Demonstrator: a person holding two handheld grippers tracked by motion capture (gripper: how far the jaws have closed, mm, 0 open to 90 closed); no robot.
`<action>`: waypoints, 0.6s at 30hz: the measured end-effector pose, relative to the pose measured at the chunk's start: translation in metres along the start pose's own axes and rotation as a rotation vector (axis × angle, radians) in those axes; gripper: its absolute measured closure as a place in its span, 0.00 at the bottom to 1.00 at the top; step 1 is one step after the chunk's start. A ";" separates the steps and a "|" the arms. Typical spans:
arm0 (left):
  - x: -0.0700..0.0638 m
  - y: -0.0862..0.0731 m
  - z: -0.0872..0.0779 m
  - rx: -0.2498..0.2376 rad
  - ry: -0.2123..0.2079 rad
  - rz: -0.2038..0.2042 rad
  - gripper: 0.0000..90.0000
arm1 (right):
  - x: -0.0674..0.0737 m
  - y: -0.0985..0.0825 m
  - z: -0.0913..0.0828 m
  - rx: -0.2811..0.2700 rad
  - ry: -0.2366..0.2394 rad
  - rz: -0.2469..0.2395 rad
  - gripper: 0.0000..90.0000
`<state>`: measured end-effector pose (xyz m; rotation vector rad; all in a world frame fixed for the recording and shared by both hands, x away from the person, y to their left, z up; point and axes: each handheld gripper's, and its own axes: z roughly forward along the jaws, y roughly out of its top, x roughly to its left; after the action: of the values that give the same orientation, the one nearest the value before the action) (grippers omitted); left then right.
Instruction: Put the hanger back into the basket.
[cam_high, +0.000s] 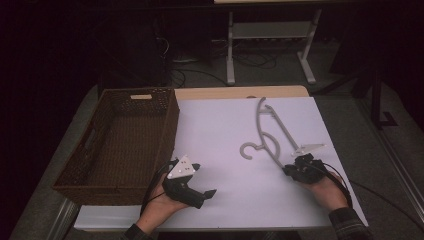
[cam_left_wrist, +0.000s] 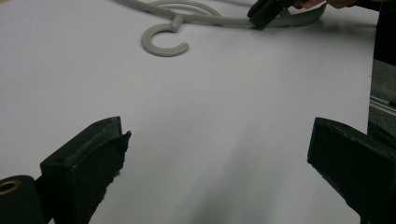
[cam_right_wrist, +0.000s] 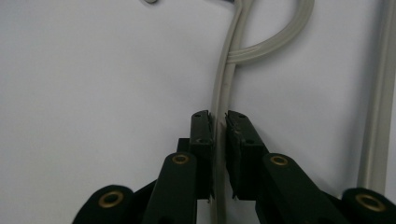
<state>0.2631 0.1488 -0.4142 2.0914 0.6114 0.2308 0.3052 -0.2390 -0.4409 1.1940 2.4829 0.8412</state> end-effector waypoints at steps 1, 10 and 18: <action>0.000 0.000 0.000 0.000 0.000 0.000 0.04 | 0.000 0.000 0.000 0.000 0.000 0.000 0.89; 0.001 0.000 -0.001 -0.007 -0.004 -0.004 0.04 | 0.005 0.016 0.009 -0.021 0.034 -0.027 0.81; 0.001 -0.001 0.000 0.000 -0.001 -0.008 0.04 | -0.009 -0.001 -0.025 -0.111 0.039 -0.015 0.91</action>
<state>0.2633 0.1501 -0.4149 2.0890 0.6198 0.2251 0.2987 -0.2564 -0.4212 1.1309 2.4371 0.9938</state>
